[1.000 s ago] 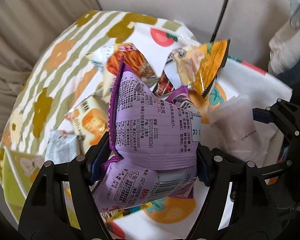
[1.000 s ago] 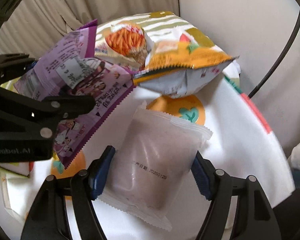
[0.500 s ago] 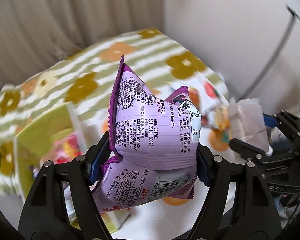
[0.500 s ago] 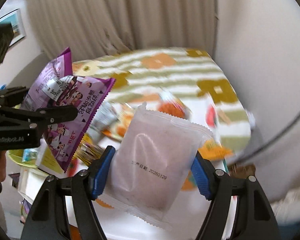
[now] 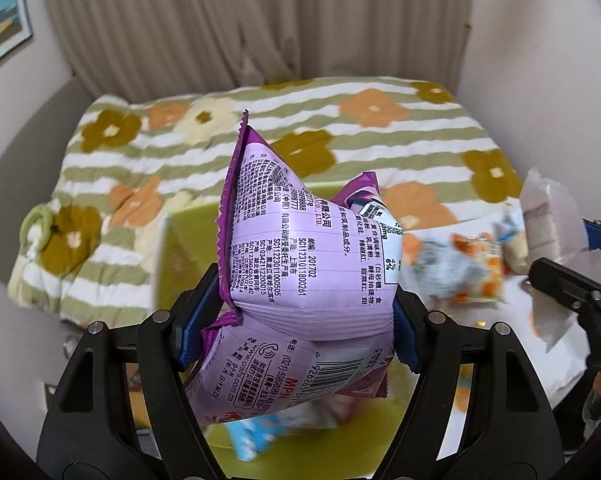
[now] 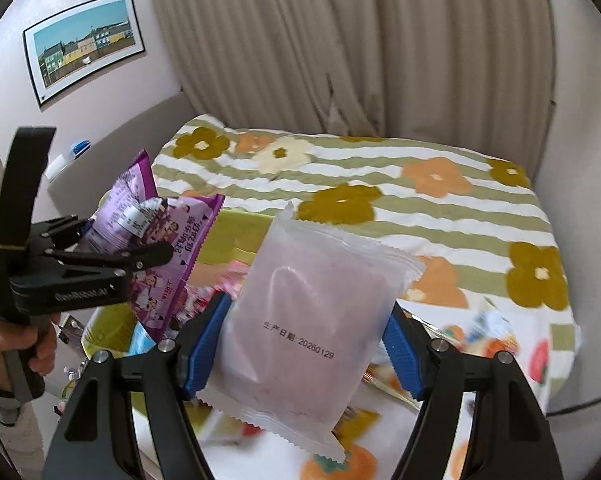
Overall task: Organize snacks
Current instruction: 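Carry both snacks over the yellow-green box and release them inside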
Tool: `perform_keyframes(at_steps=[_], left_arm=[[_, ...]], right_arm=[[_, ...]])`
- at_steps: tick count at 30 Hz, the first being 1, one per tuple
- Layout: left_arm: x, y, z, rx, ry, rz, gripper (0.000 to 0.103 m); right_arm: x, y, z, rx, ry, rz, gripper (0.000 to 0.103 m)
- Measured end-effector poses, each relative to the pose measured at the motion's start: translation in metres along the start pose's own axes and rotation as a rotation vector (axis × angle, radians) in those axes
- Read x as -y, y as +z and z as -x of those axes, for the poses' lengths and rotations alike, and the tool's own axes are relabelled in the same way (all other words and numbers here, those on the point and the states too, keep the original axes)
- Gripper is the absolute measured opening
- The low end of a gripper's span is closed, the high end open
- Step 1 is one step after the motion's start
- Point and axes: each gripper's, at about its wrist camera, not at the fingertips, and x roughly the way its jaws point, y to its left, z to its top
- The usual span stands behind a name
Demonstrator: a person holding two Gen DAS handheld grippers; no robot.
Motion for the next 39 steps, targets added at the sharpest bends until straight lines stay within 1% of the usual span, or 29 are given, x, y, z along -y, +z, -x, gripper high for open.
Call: perform_keyframes(at_steps=[2,4,7,9,10,11,12,13,16,19,25,29,31,32,33,34,35,36,39], left_arm=[[-0.023,0.002,-0.019,-0.027,0.014,0.016,0.071],[-0.04,0.004,-0.039,-0.049,0.01,0.023,0.071],[-0.051,0.008,-0.066,-0.084,-0.005,0.027,0.072],[-0.055,0.011,-0.082,-0.105,-0.028,0.022,0.079],[-0.055,0.011,-0.09,-0.116,-0.031,0.009,0.085],[-0.055,0.011,-0.095,-0.123,-0.028,0.003,0.092],[-0.055,0.01,-0.1,-0.129,-0.018,-0.003,0.095],[-0.056,0.009,-0.101,-0.127,-0.016,-0.004,0.1],[-0.06,0.003,-0.1,-0.128,-0.036,0.009,0.1],[-0.063,-0.008,-0.092,-0.124,-0.011,0.034,0.1],[-0.071,-0.026,-0.065,-0.109,0.04,0.112,0.1],[-0.079,-0.032,-0.059,-0.107,0.079,0.15,0.1],[-0.085,-0.038,-0.058,-0.114,0.093,0.17,0.1],[-0.087,-0.04,-0.059,-0.12,0.097,0.176,0.1],[-0.088,-0.044,-0.059,-0.129,0.103,0.185,0.1],[-0.09,-0.048,-0.059,-0.135,0.103,0.192,0.1],[-0.091,-0.052,-0.059,-0.138,0.101,0.198,0.1],[-0.091,-0.056,-0.058,-0.142,0.099,0.204,0.1],[-0.091,-0.068,-0.058,-0.15,0.094,0.219,0.1]], right_arm=[[-0.015,0.008,-0.018,-0.008,0.014,-0.001,0.069],[-0.025,0.01,-0.032,-0.019,0.021,-0.009,0.069],[-0.041,0.015,-0.061,-0.05,0.031,-0.028,0.069],[-0.051,0.015,-0.072,-0.065,0.028,-0.035,0.069],[-0.055,0.015,-0.077,-0.071,0.026,-0.038,0.069],[-0.058,0.014,-0.081,-0.076,0.023,-0.039,0.069],[-0.061,0.013,-0.085,-0.084,0.02,-0.039,0.069],[-0.062,0.013,-0.089,-0.09,0.017,-0.038,0.069],[-0.063,0.009,-0.095,-0.111,0.008,-0.03,0.069],[-0.062,0.006,-0.095,-0.123,0.003,-0.012,0.069],[-0.07,0.006,-0.104,-0.151,0.041,0.071,0.069],[-0.078,0.003,-0.121,-0.178,0.071,0.114,0.069],[-0.08,0.001,-0.128,-0.178,0.077,0.12,0.069],[-0.081,-0.001,-0.13,-0.172,0.094,0.119,0.07],[-0.081,-0.003,-0.13,-0.166,0.115,0.118,0.071],[-0.081,-0.005,-0.13,-0.162,0.128,0.118,0.085],[-0.082,-0.008,-0.129,-0.147,0.116,0.127,0.101],[-0.082,-0.011,-0.129,-0.14,0.112,0.137,0.103],[-0.083,-0.021,-0.126,-0.145,0.1,0.153,0.103]])
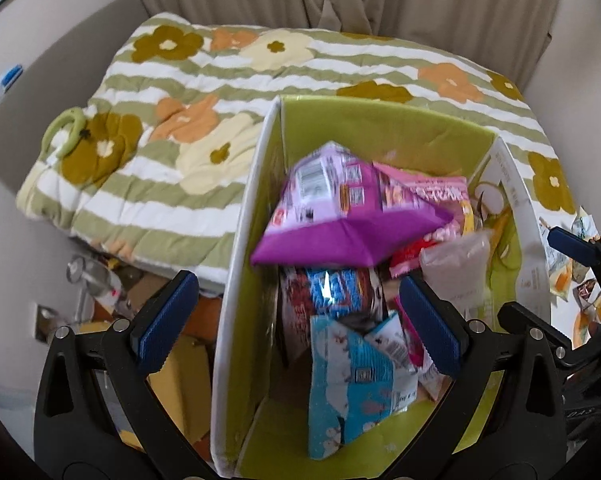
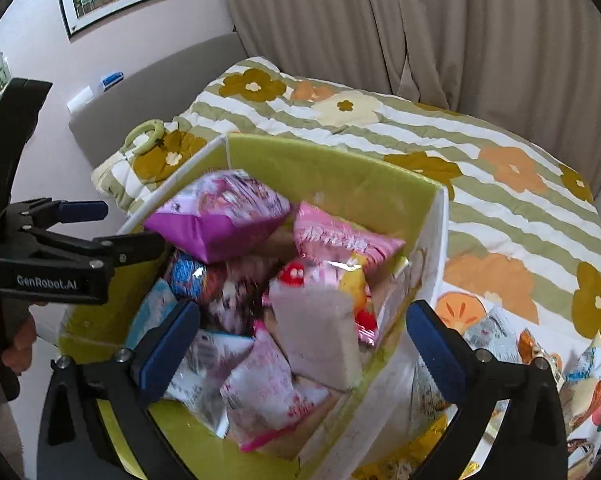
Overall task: Organize snacks
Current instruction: 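Carry both snacks over the yellow-green box and release them inside, then move both tools back to the remaining snacks on the sheet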
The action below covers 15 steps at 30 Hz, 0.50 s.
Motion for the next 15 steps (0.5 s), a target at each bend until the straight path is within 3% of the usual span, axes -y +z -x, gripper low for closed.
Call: perform_keyframes(at_steps=[6,15], left_arm=[[-0.002,-0.01,0.012,0.007,-0.016,0.01,0.1],[0.001,-0.012,0.062,0.105,-0.03,-0.027,0.1]], right_arm=[[-0.004,-0.006,0.013,0.017,-0.019,-0.009,0.103],[-0.022,0.0,0.051,0.091,-0.056,-0.023,0.103]])
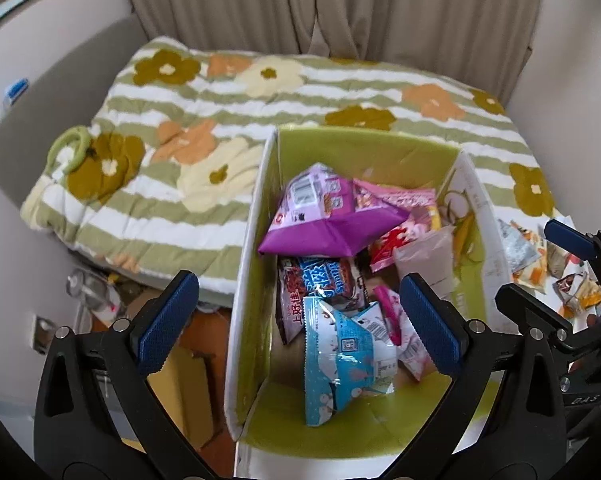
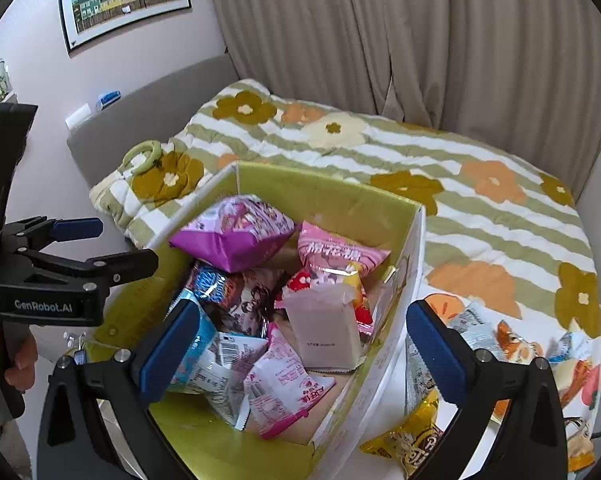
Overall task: Organize snacks
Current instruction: 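Move both tools back to the remaining snacks on the sheet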
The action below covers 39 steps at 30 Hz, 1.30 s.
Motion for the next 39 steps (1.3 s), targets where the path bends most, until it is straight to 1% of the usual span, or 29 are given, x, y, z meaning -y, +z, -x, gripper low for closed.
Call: perform_keyframes(at_steps=[5,9,14,19,21,25,29,31,34,39], left_arm=[[0.007,-0.001,0.031,0.051,-0.031,-0.025,0.1],[0.019,-0.003,0.052,0.093,-0.06,-0.062,0.1],[0.048,-0.002,0.072,0.131,-0.13,-0.123,0.1],[0.09,0.002,0.084,0.155,-0.203,-0.193,0.1],[0.108,0.002,0.087,0.163,-0.222,-0.212,0.1],[0.156,0.005,0.089,0.17,-0.257,-0.265,0.1],[0.204,0.01,0.081,0.161,-0.275,-0.293,0.1],[0.231,0.013,0.071,0.141,-0.295,-0.301,0.1],[0.267,0.018,0.053,0.105,-0.302,-0.317,0.1],[0.32,0.023,0.015,0.032,-0.324,-0.327,0.1]], right_arm=[[-0.002,0.002,0.025,0.005,-0.025,-0.056,0.103],[0.002,-0.004,0.051,0.042,-0.054,-0.094,0.103],[0.012,-0.015,0.084,0.076,-0.11,-0.144,0.103],[0.04,-0.026,0.115,0.093,-0.183,-0.211,0.103],[0.055,-0.03,0.13,0.103,-0.209,-0.235,0.103],[0.092,-0.036,0.157,0.127,-0.278,-0.274,0.103],[0.137,-0.041,0.173,0.13,-0.306,-0.321,0.103],[0.167,-0.045,0.176,0.119,-0.305,-0.344,0.103],[0.206,-0.049,0.173,0.09,-0.292,-0.379,0.103],[0.27,-0.058,0.155,0.034,-0.228,-0.445,0.103]])
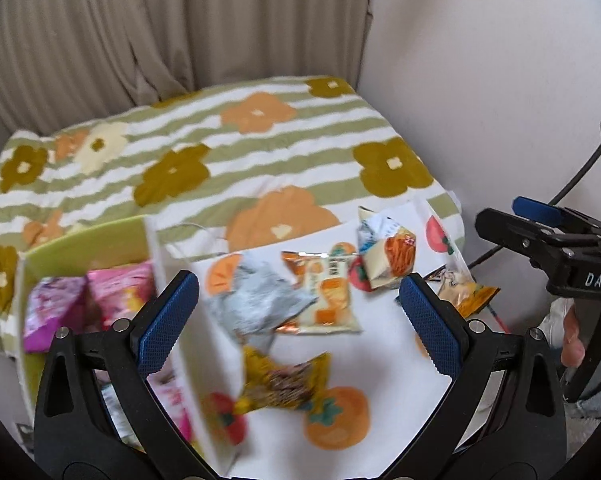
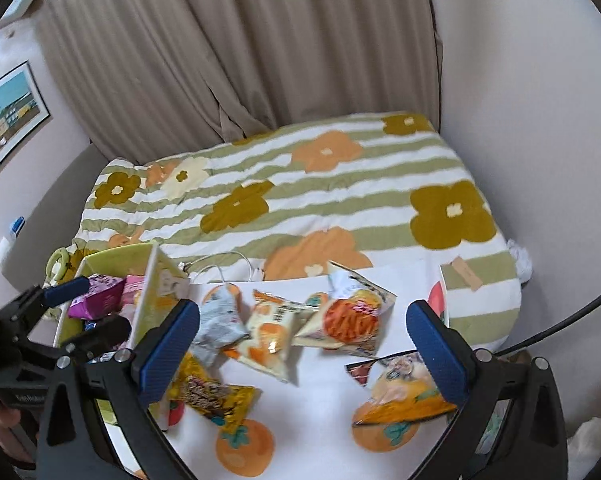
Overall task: Organize snacks
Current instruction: 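Move both tools back to the remaining snacks on the sheet, then grasp the orange cake pouch with the left tool while the right grasps the cheese-stick bag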
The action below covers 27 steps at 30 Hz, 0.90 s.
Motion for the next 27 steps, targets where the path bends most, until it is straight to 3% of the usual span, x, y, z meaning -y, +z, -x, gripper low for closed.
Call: perform_keyframes(at_steps=[8,17,27], left_arm=[[0.027,0.012,-0.088,-0.112,0.001,0.02,0.1],[0.032,0.002,-0.177,-0.256,0.01,0.033,0.1],[0.03,-0.017,-0.221,-0.36,0.041,0.027,0.099]], right_arm=[[0.058,0.014,-0.07,-0.147,0.086,-0.083,0.103],[0.08,0.007,-0.15,-0.327,0.13,-0.102,0.103],[0.086,-0.006,-0.202,-0.452,0.146,-0.121,0.103]])
